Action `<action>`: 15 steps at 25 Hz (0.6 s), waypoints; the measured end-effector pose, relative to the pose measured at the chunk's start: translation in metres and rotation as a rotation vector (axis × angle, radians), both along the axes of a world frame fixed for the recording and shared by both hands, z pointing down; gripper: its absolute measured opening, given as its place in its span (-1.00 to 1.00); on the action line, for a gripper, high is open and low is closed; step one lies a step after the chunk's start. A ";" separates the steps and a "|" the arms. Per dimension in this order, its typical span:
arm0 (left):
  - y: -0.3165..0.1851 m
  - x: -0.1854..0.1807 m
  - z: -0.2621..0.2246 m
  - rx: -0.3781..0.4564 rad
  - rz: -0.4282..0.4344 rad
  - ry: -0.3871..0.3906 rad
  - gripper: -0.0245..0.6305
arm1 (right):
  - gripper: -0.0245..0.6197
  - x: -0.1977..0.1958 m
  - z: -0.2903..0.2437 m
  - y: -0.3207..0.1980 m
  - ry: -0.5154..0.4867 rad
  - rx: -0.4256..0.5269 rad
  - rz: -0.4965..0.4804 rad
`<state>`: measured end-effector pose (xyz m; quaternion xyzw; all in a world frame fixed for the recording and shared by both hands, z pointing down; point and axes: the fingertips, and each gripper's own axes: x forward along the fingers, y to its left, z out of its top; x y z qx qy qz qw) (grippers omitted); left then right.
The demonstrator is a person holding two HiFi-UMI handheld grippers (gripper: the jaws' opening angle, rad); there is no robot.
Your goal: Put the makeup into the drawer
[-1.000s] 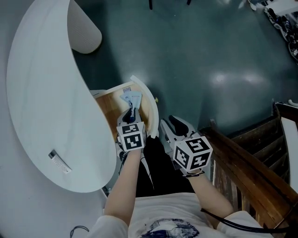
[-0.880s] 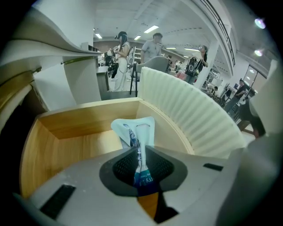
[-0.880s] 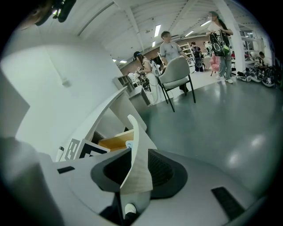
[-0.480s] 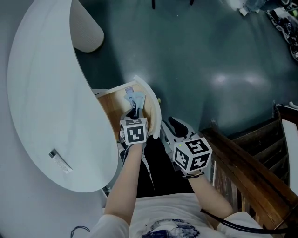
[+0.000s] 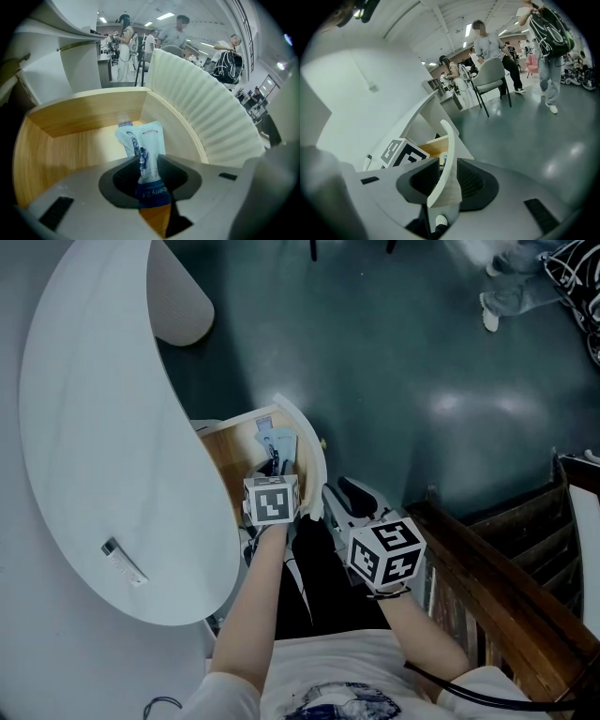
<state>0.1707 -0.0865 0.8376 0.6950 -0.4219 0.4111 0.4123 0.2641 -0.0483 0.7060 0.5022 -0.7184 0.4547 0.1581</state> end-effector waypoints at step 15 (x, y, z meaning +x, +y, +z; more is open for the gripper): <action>-0.001 -0.004 -0.009 0.038 -0.030 0.025 -0.37 | -0.52 -0.010 -0.008 0.003 0.005 0.010 -0.024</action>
